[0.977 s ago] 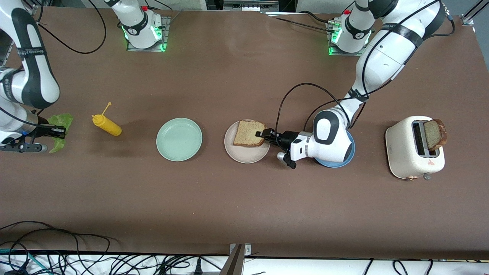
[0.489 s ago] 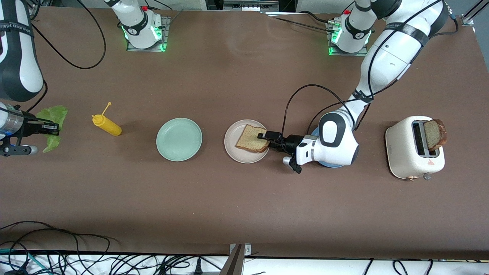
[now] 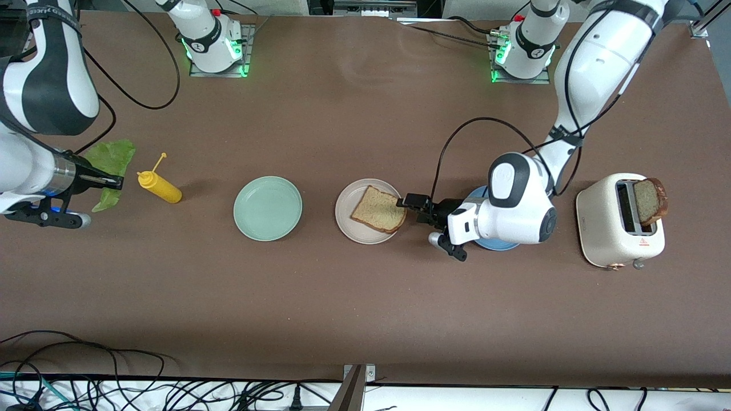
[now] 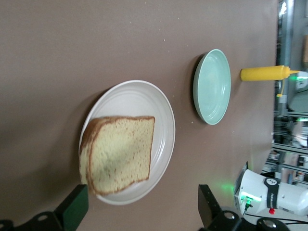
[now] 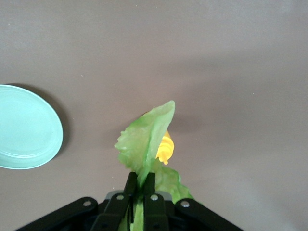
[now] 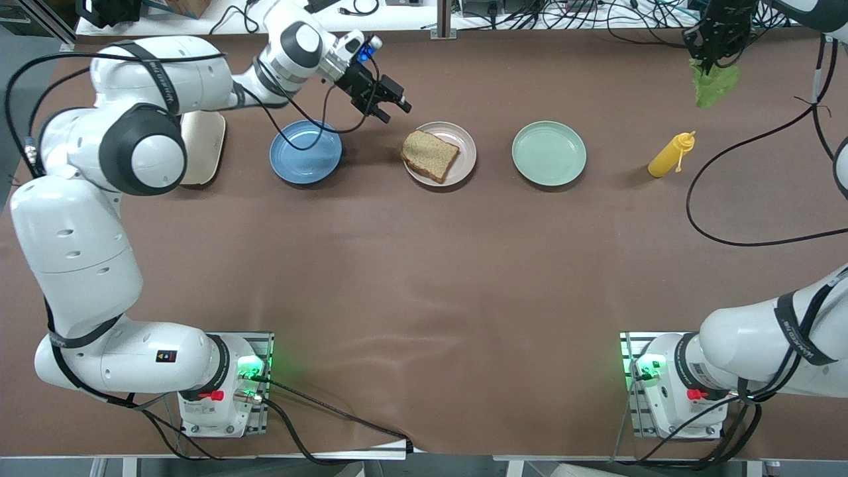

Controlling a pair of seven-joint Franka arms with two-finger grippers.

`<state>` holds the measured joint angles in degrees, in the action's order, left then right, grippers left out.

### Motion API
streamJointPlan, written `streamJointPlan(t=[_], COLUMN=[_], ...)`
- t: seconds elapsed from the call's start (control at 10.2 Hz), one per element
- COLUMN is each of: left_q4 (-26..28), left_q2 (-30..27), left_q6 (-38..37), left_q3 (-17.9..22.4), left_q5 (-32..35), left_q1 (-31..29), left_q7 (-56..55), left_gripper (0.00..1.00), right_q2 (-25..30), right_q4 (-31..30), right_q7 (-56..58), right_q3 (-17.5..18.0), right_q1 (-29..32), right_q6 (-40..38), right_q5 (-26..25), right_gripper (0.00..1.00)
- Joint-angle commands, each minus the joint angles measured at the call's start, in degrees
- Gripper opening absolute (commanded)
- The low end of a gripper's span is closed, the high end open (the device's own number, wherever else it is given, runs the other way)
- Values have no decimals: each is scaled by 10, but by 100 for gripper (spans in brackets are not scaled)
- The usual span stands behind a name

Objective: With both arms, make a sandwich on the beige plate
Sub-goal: 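Release the bread on the beige plate while the right gripper lifts lettuce, then carry the lettuce over the bread while the left gripper returns to toaster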

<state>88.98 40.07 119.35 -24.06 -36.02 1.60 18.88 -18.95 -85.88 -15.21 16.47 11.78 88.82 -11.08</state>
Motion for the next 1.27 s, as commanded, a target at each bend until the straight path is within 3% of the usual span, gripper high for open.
streamJointPlan(t=[0.0, 0.39, 0.68, 1.17], left_q4=[14, 7, 3, -71], left_q2=[-63, -154, -205, -253], left_q6=[-39, -146, -203, -312], left_q3=[6, 6, 6, 6], left_q5=[87, 217, 260, 393], left_q1=[-9, -58, -113, -157], left_q7=[-72, -135, -136, -133], left_gripper=[100, 100, 100, 100], right_q2=[1, 5, 5, -14], right_q4=[13, 13, 14, 13], right_q7=[-43, -122, -182, -333], right_q3=[25, 65, 93, 101], right_q1=[4, 4, 4, -65], right_q6=[-16, -35, -34, 9], right_q5=[0, 34, 65, 120], right_gripper=[0, 0, 0, 0])
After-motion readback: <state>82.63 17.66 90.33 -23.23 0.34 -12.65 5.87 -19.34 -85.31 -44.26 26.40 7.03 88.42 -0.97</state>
